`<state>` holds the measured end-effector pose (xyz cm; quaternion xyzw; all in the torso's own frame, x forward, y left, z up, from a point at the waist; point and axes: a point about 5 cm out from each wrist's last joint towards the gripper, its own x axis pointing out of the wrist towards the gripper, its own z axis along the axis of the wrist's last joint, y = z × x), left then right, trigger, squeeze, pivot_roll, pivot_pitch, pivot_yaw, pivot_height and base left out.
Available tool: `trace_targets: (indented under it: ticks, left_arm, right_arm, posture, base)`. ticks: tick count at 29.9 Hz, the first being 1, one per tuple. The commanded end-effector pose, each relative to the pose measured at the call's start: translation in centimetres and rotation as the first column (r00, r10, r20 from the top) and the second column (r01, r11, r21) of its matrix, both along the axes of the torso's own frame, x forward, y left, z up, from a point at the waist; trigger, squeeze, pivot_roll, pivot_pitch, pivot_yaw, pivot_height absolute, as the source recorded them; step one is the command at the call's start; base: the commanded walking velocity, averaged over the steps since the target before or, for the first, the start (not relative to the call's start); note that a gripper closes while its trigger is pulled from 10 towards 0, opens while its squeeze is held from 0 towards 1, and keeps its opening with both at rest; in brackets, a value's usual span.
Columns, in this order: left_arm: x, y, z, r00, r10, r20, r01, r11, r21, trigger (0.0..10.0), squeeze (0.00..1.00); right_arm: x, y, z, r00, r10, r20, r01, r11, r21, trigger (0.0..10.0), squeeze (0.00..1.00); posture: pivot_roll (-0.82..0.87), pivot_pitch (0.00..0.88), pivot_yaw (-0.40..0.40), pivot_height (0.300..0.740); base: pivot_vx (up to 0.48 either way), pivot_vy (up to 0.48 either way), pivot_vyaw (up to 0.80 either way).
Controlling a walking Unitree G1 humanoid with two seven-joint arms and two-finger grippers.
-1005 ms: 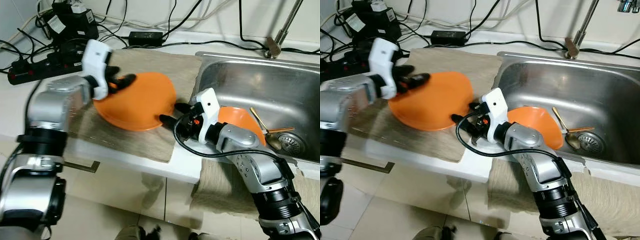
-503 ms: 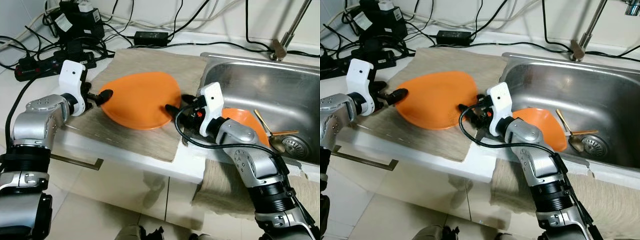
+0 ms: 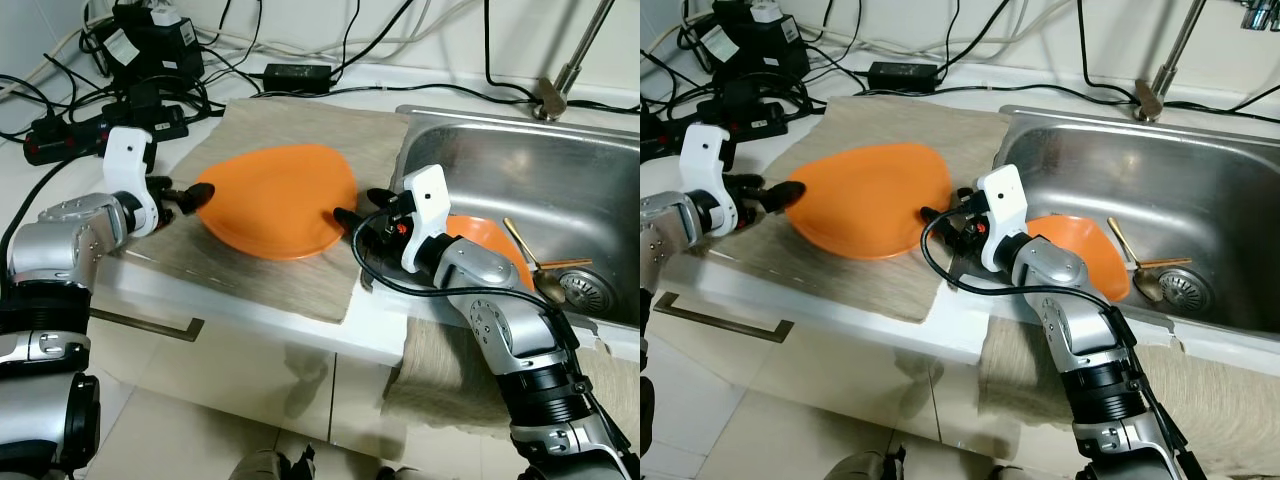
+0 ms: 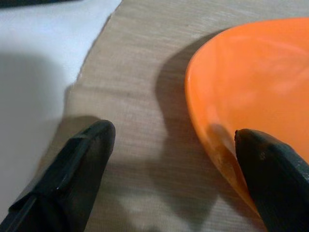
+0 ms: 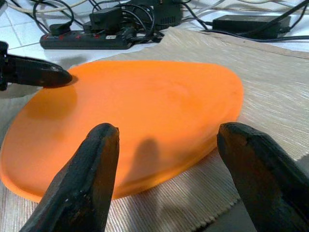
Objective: Kitchen organization
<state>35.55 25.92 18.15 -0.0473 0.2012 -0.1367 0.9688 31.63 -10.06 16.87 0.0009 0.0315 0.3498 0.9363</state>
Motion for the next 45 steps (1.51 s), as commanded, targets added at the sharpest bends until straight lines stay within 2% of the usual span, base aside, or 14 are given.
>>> trace_targets:
  ticks: [1, 4, 8, 12, 14, 19, 22, 26, 28, 29, 30, 35, 43, 45]
  left_arm:
    - [-0.1, 0.3, 0.2, 1.0, 0.01, -0.017, -0.011, 0.998, -0.063, 10.0, 0.0]
    - [-0.2, -0.2, -0.2, 0.999, -0.005, -0.049, -0.002, 0.989, -0.148, 10.0, 0.0]
    - [-0.1, -1.3, 0.1, 0.999, -0.035, -0.04, 0.023, 0.963, -0.27, 10.0, 0.0]
    - [0.1, -2.3, 1.2, 0.998, -0.066, 0.006, 0.065, 0.94, -0.334, 10.0, 0.0]
    - [0.1, -2.6, 1.4, 0.997, -0.078, 0.014, 0.078, 0.938, -0.338, 10.0, 0.0]
    - [0.1, -3.0, 1.0, 0.996, -0.084, 0.004, 0.081, 0.951, -0.3, 10.0, 0.0]
    - [-0.1, -2.8, 0.0, 0.996, -0.091, -0.02, 0.084, 0.973, -0.215, 10.0, 0.0]
    - [-0.3, -3.0, -0.7, 0.994, -0.099, -0.036, 0.093, 0.986, -0.142, 10.0, 0.0]
    - [-0.4, -3.0, -1.2, 0.993, -0.11, -0.048, 0.106, 0.991, -0.078, 10.0, 0.0]
    - [-0.5, -3.0, -1.6, 0.992, -0.114, -0.054, 0.112, 0.993, -0.033, 0.0, 0.0]
    - [-0.6, -2.9, -2.1, 0.99, -0.125, -0.064, 0.126, 0.992, 0.014, 0.0, 0.0]
    - [-0.8, -3.1, -2.9, 0.985, -0.148, -0.088, 0.152, 0.988, 0.039, 0.0, 0.0]
    - [-0.9, -3.8, -3.2, 0.976, -0.206, -0.072, 0.207, 0.978, 0.01, 0.0, 0.0]
    - [-0.6, -4.1, -2.3, 0.976, -0.214, -0.032, 0.212, 0.976, -0.05, 0.0, 0.0]
  right_arm:
    - [0.1, -0.2, 0.1, 1.0, -0.003, -0.001, 0.003, 1.0, 0.01, 10.0, 0.0]
    - [0.1, -0.2, 0.1, 1.0, 0.004, -0.005, -0.004, 1.0, 0.014, 10.0, 0.0]
    - [0.1, -0.2, 0.1, 1.0, 0.008, -0.009, -0.008, 1.0, 0.015, 10.0, 0.0]
    - [0.1, -0.2, 0.1, 1.0, 0.011, -0.013, -0.011, 1.0, 0.016, 10.0, 0.0]
    - [0.1, -0.2, 0.0, 1.0, 0.012, -0.014, -0.012, 1.0, 0.016, 10.0, 0.0]
    - [0.2, -0.1, 0.0, 1.0, 0.013, -0.015, -0.013, 1.0, 0.015, 10.0, 0.0]
    - [0.2, -0.1, 0.0, 1.0, 0.013, -0.016, -0.012, 1.0, 0.015, 10.0, 0.0]
    - [0.2, -0.1, -0.1, 1.0, 0.011, -0.018, -0.011, 1.0, 0.013, 10.0, 0.0]
    - [0.2, 0.0, -0.2, 1.0, 0.012, -0.02, -0.012, 1.0, 0.011, 10.0, 0.0]
    - [0.2, 0.0, -0.2, 1.0, 0.012, -0.02, -0.011, 1.0, 0.01, 10.0, 0.0]
    - [0.2, 0.0, -0.2, 1.0, 0.011, -0.021, -0.011, 1.0, 0.009, 10.0, 0.0]
    - [0.3, 0.0, -0.3, 1.0, 0.009, -0.026, -0.009, 1.0, 0.009, 10.0, 0.0]
    - [0.3, 0.0, -0.4, 0.999, 0.007, -0.033, -0.006, 1.0, 0.01, 10.0, 0.0]
    - [0.3, 0.0, -0.4, 0.999, 0.006, -0.034, -0.005, 1.0, 0.011, 10.0, 0.0]
  posture:
    - [0.05, 0.02, 0.034, 0.74]
    - [0.05, 0.021, 0.03, 0.74]
    - [0.05, 0.024, 0.026, 0.74]
    - [0.05, 0.025, 0.024, 0.74]
    - [0.05, 0.025, 0.024, 0.74]
    - [0.05, 0.027, 0.026, 0.74]
    - [0.05, 0.029, 0.026, 0.74]
    - [0.05, 0.031, 0.026, 0.74]
    - [0.05, 0.032, 0.026, 0.74]
    - [0.05, 0.034, 0.026, 0.74]
    - [0.05, 0.034, 0.026, 0.74]
    - [0.05, 0.036, 0.027, 0.74]
    - [0.05, 0.039, 0.029, 0.74]
    - [0.05, 0.04, 0.028, 0.74]
  base:
    - [0.0, 0.0, 0.0]
    - [0.0, 0.0, 0.0]
    - [0.0, 0.0, 0.0]
    - [0.0, 0.0, 0.0]
    - [0.0, 0.0, 0.0]
    - [0.0, 0.0, 0.0]
    - [0.0, 0.0, 0.0]
    - [0.0, 0.0, 0.0]
    - [0.0, 0.0, 0.0]
    - [0.0, 0.0, 0.0]
    - [0.0, 0.0, 0.0]
    - [0.0, 0.0, 0.0]
    - [0.0, 0.0, 0.0]
    - [0.0, 0.0, 0.0]
